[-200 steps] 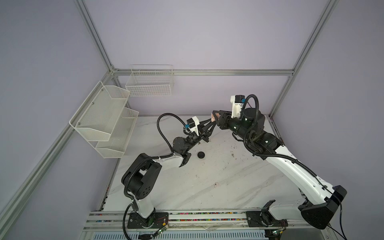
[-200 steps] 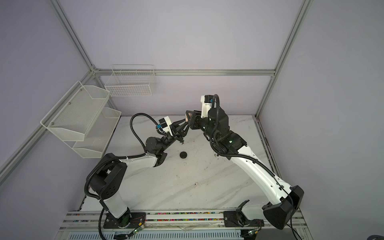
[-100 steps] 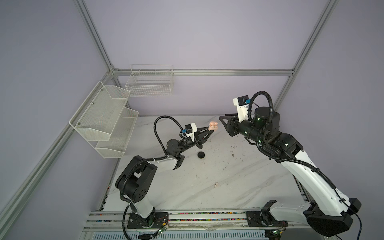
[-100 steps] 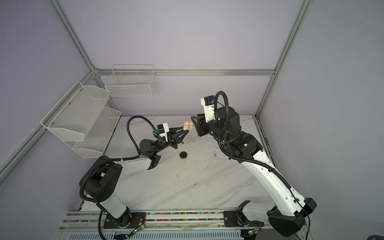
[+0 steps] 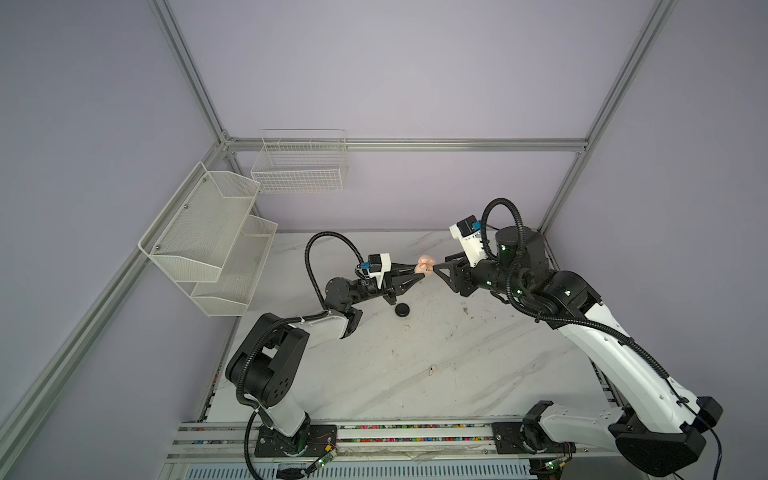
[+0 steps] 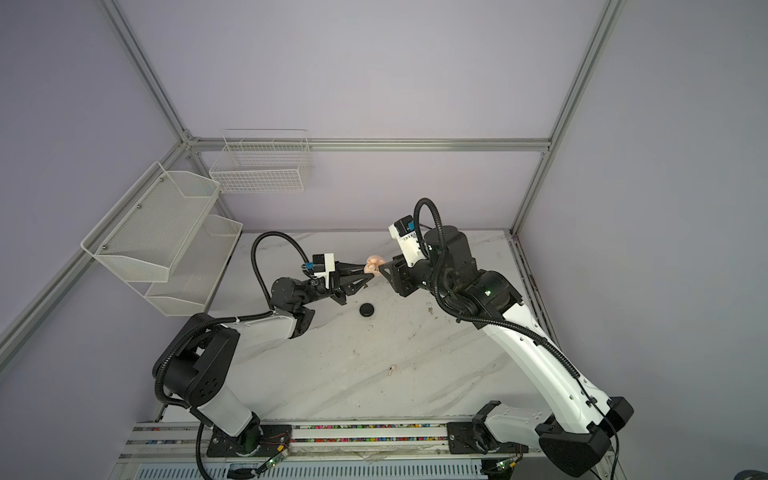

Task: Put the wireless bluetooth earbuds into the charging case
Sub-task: 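Move the open right gripper down to the second pink earbud on the table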

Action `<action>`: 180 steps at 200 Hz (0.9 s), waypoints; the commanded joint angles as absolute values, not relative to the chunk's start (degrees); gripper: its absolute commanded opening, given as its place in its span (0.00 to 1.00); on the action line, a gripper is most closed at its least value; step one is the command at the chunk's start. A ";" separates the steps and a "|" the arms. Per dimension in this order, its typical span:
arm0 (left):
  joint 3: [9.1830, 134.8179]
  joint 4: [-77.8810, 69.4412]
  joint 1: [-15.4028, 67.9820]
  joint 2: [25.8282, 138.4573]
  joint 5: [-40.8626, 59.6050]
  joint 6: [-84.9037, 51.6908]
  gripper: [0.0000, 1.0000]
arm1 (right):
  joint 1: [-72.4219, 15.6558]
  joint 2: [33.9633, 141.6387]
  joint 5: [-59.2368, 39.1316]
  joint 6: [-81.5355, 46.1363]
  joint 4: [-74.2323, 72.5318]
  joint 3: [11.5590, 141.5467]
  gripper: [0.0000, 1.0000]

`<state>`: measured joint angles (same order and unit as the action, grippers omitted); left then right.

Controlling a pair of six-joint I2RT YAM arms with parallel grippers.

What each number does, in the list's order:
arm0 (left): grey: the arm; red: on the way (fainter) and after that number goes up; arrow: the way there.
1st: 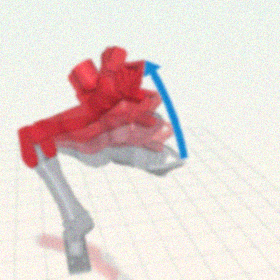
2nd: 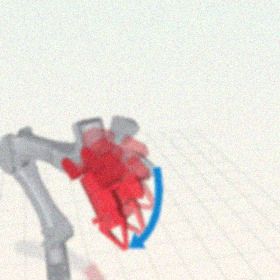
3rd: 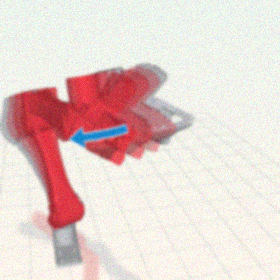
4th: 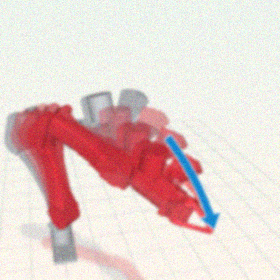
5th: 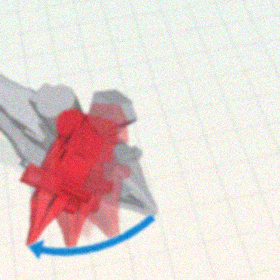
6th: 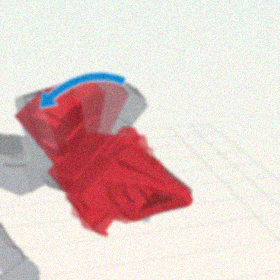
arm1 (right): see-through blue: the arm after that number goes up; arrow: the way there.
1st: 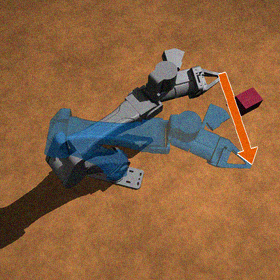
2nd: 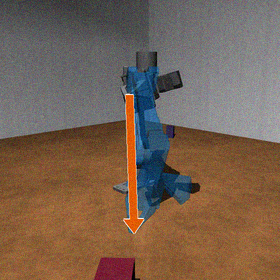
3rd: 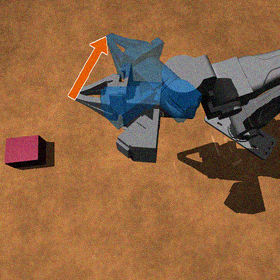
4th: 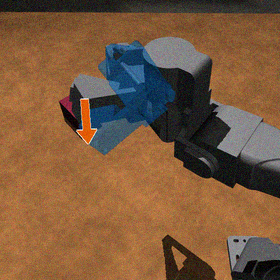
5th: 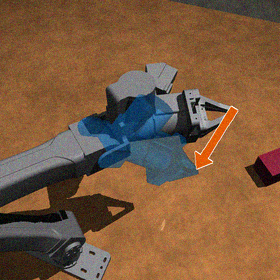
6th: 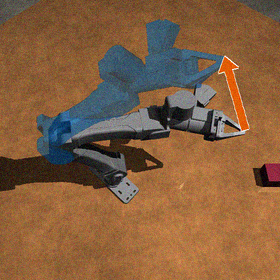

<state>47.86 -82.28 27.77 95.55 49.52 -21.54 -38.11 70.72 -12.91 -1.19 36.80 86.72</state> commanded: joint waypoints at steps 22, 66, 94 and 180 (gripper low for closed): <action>46.29 -86.06 27.16 94.58 50.46 -23.02 0.00 | -37.09 69.99 -14.72 -0.81 37.87 85.57 0.47; 42.66 -86.07 26.37 92.77 41.63 -22.07 0.00 | -36.47 62.12 -9.59 -11.25 42.08 78.07 0.44; 40.10 -86.05 26.45 90.88 38.69 -21.62 0.00 | -36.47 57.85 -5.91 -18.91 46.25 69.37 0.40; 31.79 -86.05 27.51 82.88 33.92 -21.36 0.00 | -51.06 69.77 -6.95 -40.04 32.94 47.39 0.29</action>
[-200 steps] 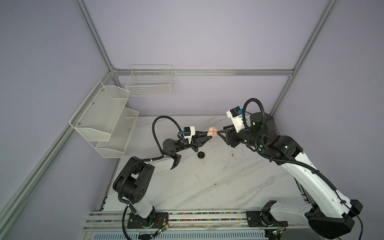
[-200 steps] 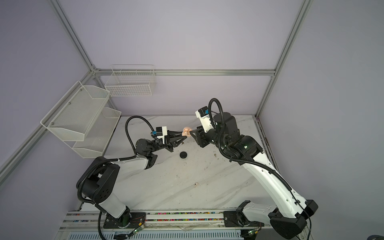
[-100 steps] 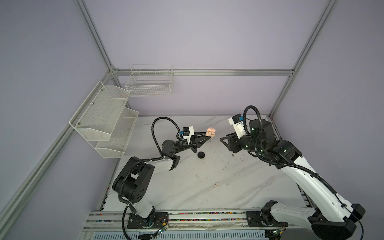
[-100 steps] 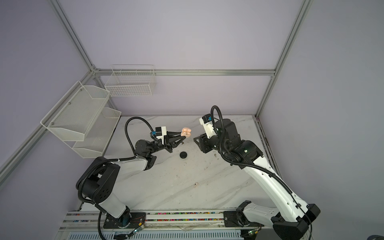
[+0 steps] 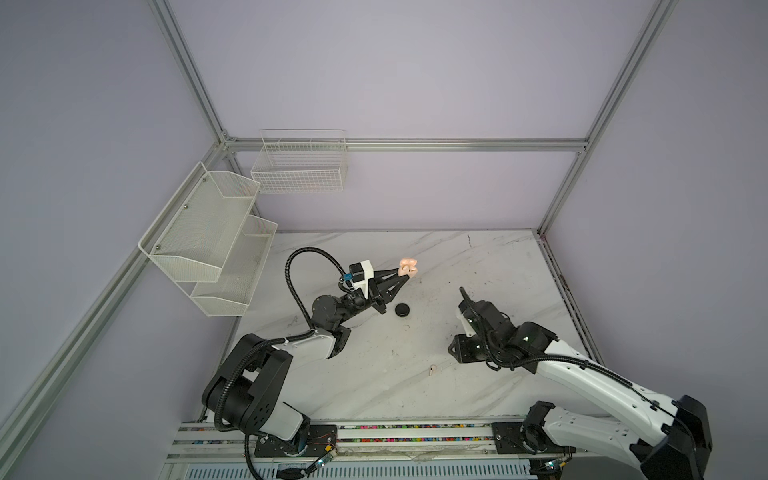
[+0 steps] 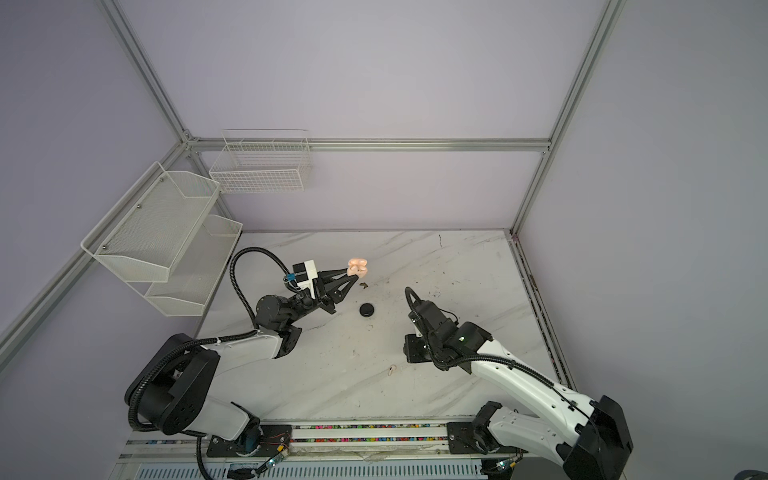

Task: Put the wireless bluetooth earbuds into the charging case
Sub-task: 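Move the open right gripper down to the second pink earbud on the table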

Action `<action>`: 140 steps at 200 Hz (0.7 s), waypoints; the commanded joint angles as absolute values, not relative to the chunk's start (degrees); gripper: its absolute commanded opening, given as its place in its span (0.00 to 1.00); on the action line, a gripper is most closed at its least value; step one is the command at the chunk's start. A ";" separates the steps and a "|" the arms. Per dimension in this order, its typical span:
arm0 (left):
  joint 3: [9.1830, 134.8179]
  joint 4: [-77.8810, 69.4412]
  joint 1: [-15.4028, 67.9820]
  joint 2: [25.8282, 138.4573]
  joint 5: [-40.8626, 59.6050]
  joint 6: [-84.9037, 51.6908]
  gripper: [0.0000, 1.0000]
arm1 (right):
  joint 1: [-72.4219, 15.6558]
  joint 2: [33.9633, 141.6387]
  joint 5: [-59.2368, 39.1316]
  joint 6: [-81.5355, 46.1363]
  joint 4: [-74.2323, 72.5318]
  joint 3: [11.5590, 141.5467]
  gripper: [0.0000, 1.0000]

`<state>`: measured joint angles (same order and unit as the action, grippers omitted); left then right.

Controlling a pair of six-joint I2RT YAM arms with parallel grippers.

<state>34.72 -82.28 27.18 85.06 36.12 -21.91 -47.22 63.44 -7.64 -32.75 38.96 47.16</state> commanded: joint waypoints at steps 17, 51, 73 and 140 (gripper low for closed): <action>31.51 -86.08 27.51 82.71 34.02 -21.79 0.00 | -51.50 73.36 -8.38 -41.58 31.56 46.63 0.31; 31.09 -86.07 27.61 82.62 34.16 -22.06 0.00 | -51.58 75.97 -9.59 -44.36 28.15 44.50 0.40; 30.92 -86.13 27.60 82.27 34.19 -22.15 0.00 | -51.58 78.40 -8.71 -44.09 29.12 45.60 0.42; 30.54 -86.05 27.60 81.78 34.27 -22.41 0.00 | -51.52 85.10 -7.59 -43.75 29.57 47.76 0.43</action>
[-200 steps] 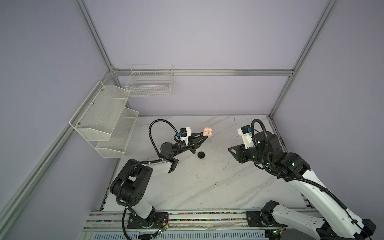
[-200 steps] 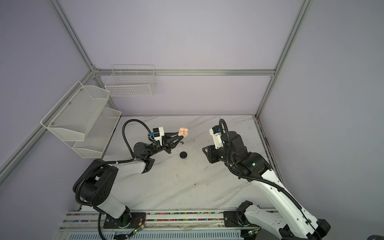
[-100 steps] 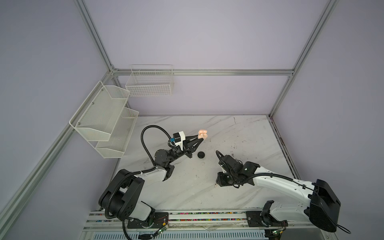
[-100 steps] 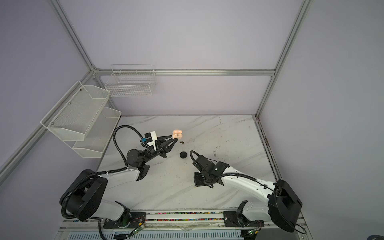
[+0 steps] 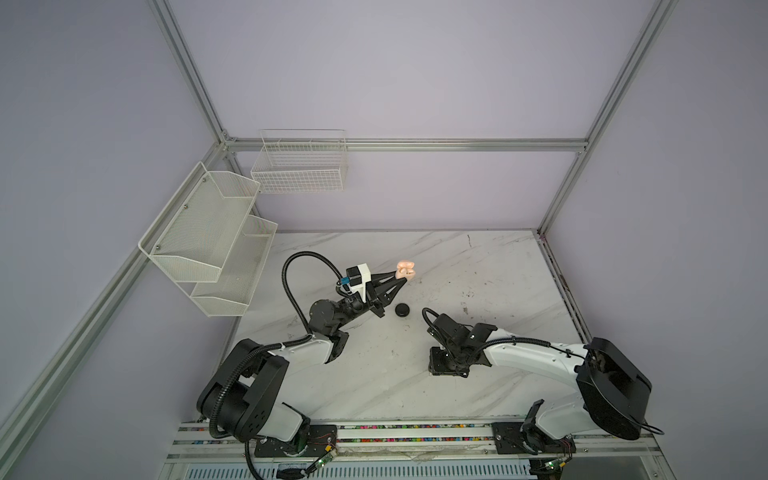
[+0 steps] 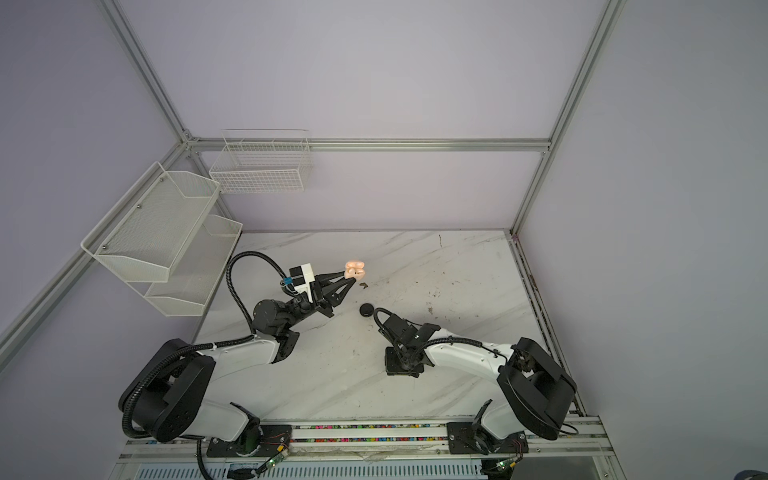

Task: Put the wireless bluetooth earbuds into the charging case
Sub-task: 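Move the open right gripper down to the second pink earbud on the table, then close the right gripper on the second pink earbud's stem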

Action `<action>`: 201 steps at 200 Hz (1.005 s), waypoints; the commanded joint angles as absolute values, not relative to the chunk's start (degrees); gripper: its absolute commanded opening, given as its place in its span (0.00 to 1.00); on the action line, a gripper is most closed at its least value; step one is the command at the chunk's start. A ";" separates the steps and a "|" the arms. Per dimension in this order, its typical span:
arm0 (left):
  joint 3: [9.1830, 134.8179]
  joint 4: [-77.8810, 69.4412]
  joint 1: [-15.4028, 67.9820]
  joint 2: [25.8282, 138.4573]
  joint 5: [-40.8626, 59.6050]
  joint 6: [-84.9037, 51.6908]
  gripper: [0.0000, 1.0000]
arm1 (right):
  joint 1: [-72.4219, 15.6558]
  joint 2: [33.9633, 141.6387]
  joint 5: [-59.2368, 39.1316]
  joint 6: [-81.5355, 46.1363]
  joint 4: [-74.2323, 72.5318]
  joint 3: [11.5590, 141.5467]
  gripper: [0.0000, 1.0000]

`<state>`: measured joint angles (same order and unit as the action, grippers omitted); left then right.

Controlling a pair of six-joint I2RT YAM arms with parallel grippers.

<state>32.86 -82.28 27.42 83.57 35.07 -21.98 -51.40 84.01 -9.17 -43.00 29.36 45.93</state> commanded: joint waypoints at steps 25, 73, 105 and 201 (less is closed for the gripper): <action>30.56 -86.07 27.60 81.66 34.23 -22.41 0.00 | -51.59 86.60 -7.82 -43.51 28.62 48.25 0.43; 30.32 -86.13 27.60 81.60 33.92 -22.32 0.00 | -51.55 88.56 -8.87 -42.89 27.47 49.14 0.41; 30.07 -86.05 27.58 81.65 33.75 -22.32 0.00 | -51.67 88.79 -9.10 -42.80 27.38 49.31 0.39; 29.81 -86.05 27.60 81.52 33.22 -22.46 0.00 | -53.50 91.75 -9.40 -42.19 27.25 51.32 0.37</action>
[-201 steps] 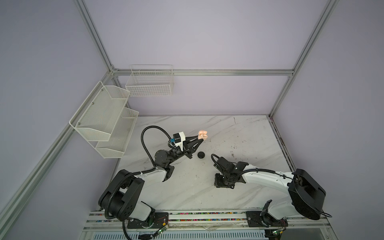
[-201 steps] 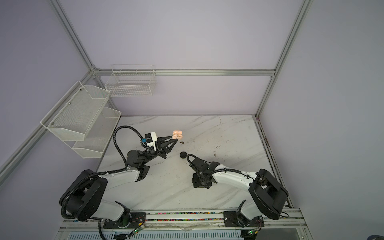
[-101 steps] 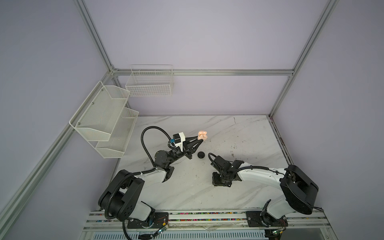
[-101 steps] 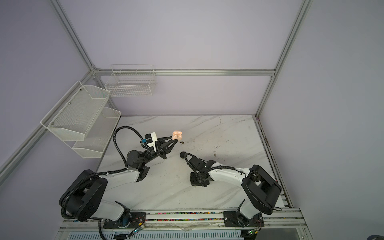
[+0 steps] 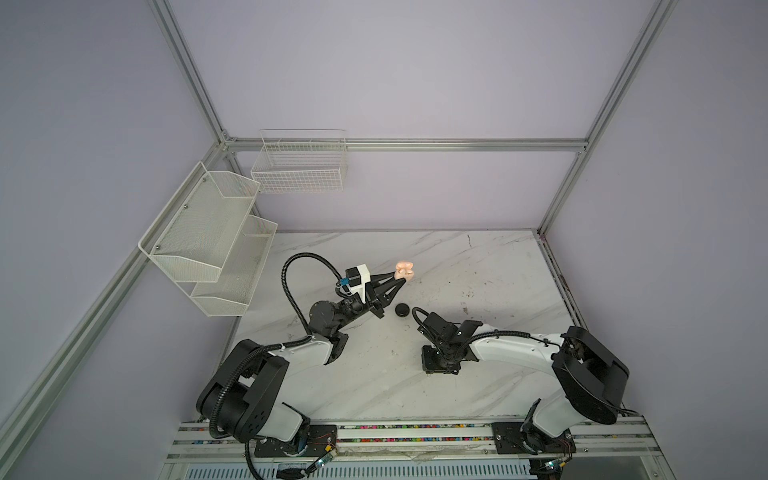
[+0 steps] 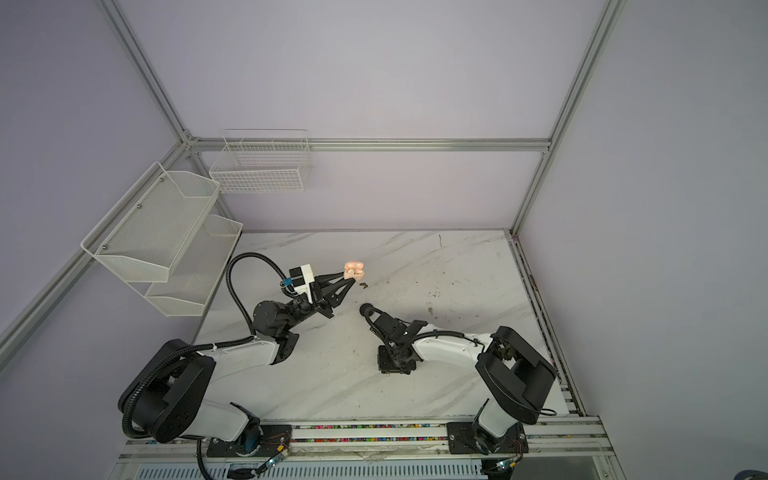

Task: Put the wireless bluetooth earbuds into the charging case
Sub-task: 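Close the right gripper on the second pink earbud's stem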

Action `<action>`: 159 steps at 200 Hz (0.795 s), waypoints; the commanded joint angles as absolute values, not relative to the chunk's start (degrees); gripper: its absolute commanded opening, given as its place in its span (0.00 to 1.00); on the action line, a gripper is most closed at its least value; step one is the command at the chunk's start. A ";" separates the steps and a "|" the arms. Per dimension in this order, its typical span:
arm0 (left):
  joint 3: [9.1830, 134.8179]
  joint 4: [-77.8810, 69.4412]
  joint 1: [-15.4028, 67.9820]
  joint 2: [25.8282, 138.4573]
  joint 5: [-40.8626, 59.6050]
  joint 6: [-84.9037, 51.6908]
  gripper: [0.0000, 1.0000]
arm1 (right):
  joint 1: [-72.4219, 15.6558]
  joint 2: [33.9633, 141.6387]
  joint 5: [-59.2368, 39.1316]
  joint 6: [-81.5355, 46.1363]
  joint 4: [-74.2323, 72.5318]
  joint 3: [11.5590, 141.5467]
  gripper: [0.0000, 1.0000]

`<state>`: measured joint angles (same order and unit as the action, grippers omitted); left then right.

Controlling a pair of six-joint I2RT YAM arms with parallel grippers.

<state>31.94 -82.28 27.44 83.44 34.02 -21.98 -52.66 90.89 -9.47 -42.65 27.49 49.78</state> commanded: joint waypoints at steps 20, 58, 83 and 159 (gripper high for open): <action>29.84 -86.11 27.55 81.63 33.14 -22.44 0.00 | -53.81 91.82 -9.29 -42.11 27.38 51.48 0.36; 29.81 -86.12 27.53 81.63 33.13 -22.59 0.00 | -54.52 92.71 -8.13 -41.90 29.18 52.36 0.33; 29.71 -86.13 27.60 81.64 32.96 -22.59 0.00 | -55.33 93.49 -7.07 -41.79 30.82 53.07 0.31; 29.54 -86.07 27.57 81.55 32.79 -22.69 0.00 | -55.97 95.97 -4.80 -40.54 32.84 55.62 0.27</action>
<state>31.31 -82.28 27.46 83.44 33.71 -22.02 -55.61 94.96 -7.18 -41.17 29.74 54.24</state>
